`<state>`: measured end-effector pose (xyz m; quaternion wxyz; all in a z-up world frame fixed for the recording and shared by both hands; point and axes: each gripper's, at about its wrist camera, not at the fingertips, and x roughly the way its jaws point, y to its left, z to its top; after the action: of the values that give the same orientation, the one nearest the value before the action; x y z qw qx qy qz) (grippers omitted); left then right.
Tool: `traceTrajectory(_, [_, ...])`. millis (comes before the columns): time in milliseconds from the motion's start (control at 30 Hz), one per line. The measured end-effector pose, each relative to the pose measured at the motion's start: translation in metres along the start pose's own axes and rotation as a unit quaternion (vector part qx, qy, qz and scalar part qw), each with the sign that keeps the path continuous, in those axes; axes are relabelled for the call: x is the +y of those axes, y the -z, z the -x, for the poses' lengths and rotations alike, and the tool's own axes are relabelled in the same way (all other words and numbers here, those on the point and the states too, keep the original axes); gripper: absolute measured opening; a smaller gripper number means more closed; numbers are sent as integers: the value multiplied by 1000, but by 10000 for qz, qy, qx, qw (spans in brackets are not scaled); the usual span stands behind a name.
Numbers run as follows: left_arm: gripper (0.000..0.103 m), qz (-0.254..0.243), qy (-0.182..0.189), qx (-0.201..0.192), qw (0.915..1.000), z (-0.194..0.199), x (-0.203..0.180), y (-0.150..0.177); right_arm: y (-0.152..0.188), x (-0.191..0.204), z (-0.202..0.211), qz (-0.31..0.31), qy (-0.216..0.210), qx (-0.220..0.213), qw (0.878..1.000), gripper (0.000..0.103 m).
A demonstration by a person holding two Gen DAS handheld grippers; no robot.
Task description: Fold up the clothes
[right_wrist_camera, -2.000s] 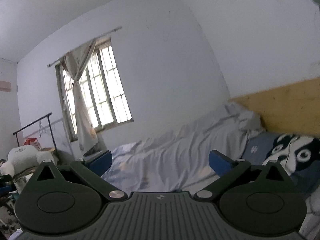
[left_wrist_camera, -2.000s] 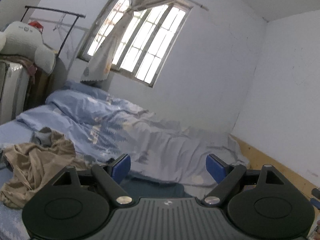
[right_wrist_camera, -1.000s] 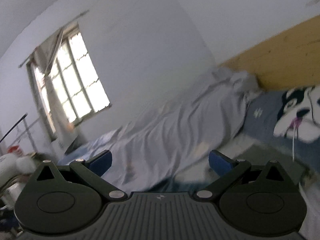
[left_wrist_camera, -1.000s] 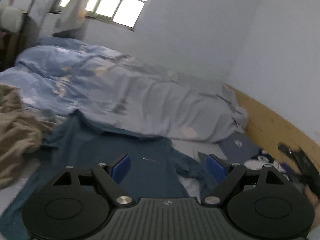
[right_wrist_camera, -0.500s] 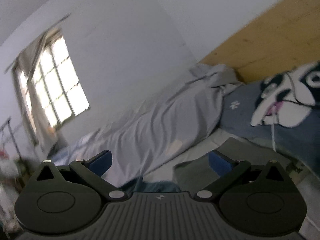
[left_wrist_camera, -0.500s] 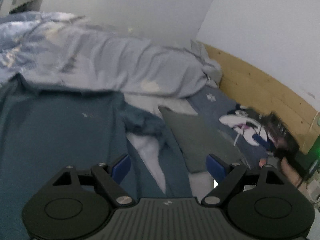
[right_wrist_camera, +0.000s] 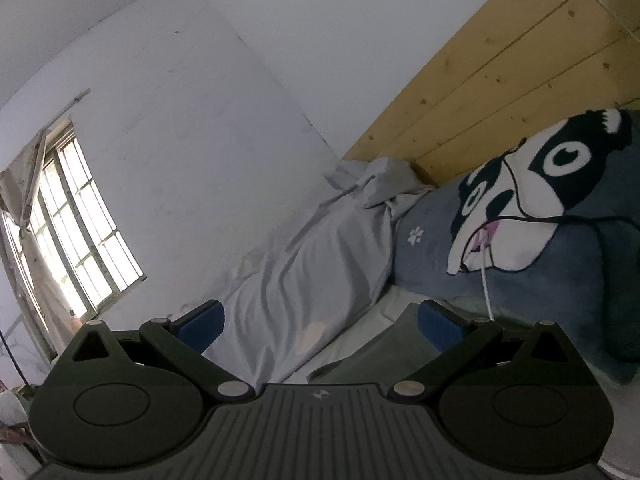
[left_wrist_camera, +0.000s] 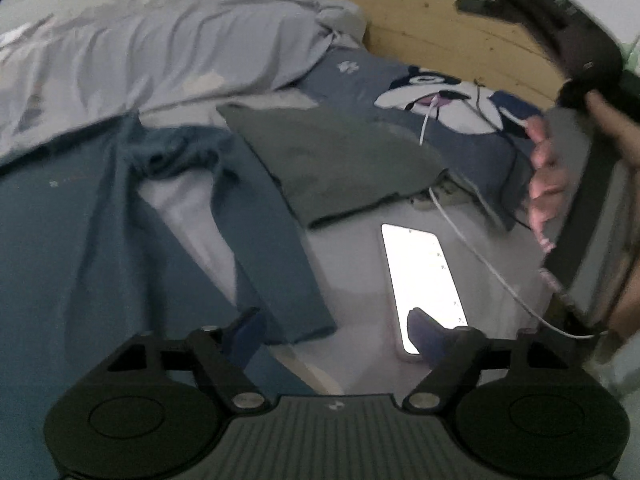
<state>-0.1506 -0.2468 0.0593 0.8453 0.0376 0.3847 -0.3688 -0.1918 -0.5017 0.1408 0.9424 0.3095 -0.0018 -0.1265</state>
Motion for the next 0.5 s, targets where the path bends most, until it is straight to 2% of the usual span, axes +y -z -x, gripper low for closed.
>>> traceTrajectory(100, [56, 487, -60, 28, 9988, -12, 8, 4, -4, -4, 4, -32, 26, 10, 10000, 103])
traceTrajectory(267, [55, 1611, 46, -9, 9869, -18, 26, 10, -5, -5, 7, -12, -21, 32, 10000, 103])
traceTrajectory(400, [55, 2088, 28, -71, 9779, -20, 33, 15, -5, -5, 7, 88, -66, 88, 9999, 103])
traceTrajectory(500, [55, 2260, 36, -181, 9740, -26, 38, 17, -5, -4, 8, 158, -84, 117, 9998, 103])
